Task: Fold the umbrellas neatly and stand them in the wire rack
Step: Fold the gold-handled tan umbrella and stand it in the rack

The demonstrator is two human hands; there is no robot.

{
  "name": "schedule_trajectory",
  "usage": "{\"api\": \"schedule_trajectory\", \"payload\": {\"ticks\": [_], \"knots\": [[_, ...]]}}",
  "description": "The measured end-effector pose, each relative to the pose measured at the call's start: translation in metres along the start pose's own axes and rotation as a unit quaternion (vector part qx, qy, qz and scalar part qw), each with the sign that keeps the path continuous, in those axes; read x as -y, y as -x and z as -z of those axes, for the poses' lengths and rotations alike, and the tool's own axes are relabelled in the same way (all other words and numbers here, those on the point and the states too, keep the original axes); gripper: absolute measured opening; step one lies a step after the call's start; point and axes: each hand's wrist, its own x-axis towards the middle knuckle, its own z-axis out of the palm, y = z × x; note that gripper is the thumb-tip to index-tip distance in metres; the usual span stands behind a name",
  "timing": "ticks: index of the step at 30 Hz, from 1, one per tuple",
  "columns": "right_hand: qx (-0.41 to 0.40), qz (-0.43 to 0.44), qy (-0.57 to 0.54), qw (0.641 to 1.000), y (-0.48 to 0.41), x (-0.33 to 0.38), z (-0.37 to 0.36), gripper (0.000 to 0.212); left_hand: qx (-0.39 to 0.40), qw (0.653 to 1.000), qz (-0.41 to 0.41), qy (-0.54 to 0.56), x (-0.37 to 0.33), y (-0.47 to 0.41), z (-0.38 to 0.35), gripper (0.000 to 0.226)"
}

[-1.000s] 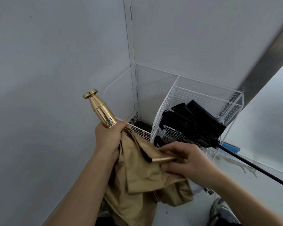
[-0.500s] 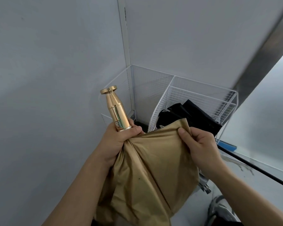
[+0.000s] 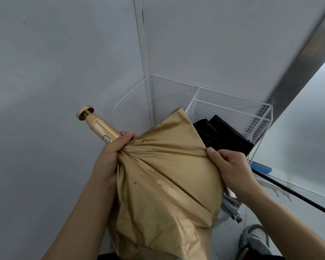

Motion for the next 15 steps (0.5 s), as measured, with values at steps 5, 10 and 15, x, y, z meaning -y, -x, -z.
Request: {"api": "schedule_trajectory", "payload": {"ticks": [5, 10, 15], "knots": [[-0.06, 0.061, 0.169, 0.982, 0.001, -0.015, -0.004, 0.018, -0.099, 0.992, 0.053, -0.054, 0.001, -0.014, 0.009, 0.013], [0.206, 0.022, -0.043, 0.977, 0.01, -0.002, -0.003, 0.05, -0.257, 0.958, -0.034, -0.123, 0.003, -0.024, 0.019, 0.022], [0.345, 0.016, 0.007, 0.939, 0.011, -0.002, -0.004, 0.075, -0.287, 0.945, -0.07, -0.136, 0.003, -0.021, 0.015, 0.023]]}}
